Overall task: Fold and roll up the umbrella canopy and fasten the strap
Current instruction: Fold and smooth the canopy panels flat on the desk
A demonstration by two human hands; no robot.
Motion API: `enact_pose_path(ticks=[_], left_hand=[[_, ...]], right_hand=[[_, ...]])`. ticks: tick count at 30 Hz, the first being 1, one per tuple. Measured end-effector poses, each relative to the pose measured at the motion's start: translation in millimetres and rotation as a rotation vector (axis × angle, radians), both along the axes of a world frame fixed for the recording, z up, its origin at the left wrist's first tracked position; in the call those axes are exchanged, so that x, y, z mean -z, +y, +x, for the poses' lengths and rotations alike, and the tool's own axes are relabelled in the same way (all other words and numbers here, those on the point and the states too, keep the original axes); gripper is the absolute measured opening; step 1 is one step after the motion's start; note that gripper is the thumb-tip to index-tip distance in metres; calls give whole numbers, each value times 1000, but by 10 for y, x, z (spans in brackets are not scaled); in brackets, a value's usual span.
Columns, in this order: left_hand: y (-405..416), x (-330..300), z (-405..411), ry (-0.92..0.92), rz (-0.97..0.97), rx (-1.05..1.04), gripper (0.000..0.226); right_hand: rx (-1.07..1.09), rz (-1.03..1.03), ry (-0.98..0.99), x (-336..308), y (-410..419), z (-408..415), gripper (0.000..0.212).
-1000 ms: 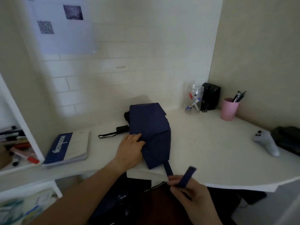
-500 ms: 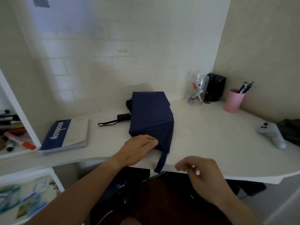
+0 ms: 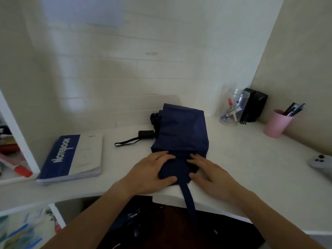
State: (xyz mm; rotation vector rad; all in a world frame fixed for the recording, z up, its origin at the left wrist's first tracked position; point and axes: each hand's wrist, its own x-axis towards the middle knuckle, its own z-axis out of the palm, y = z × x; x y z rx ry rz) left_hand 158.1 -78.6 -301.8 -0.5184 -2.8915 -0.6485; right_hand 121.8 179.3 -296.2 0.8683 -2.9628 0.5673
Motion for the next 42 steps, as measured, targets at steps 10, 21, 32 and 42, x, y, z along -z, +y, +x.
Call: enact_pose_path(ticks=[10, 21, 32, 42], left_hand=[[-38, 117, 71, 324, -237, 42, 49], [-126, 13, 174, -78, -406, -34, 81], [0, -93, 198, 2, 55, -136, 86], [205, -694, -544, -238, 1051, -426, 75]], right_hand=[[-69, 78, 92, 22, 19, 91, 59], [-14, 180, -10, -111, 155, 250, 65], [457, -919, -334, -644, -120, -556, 45], [326, -1050, -487, -583, 48, -515, 19]])
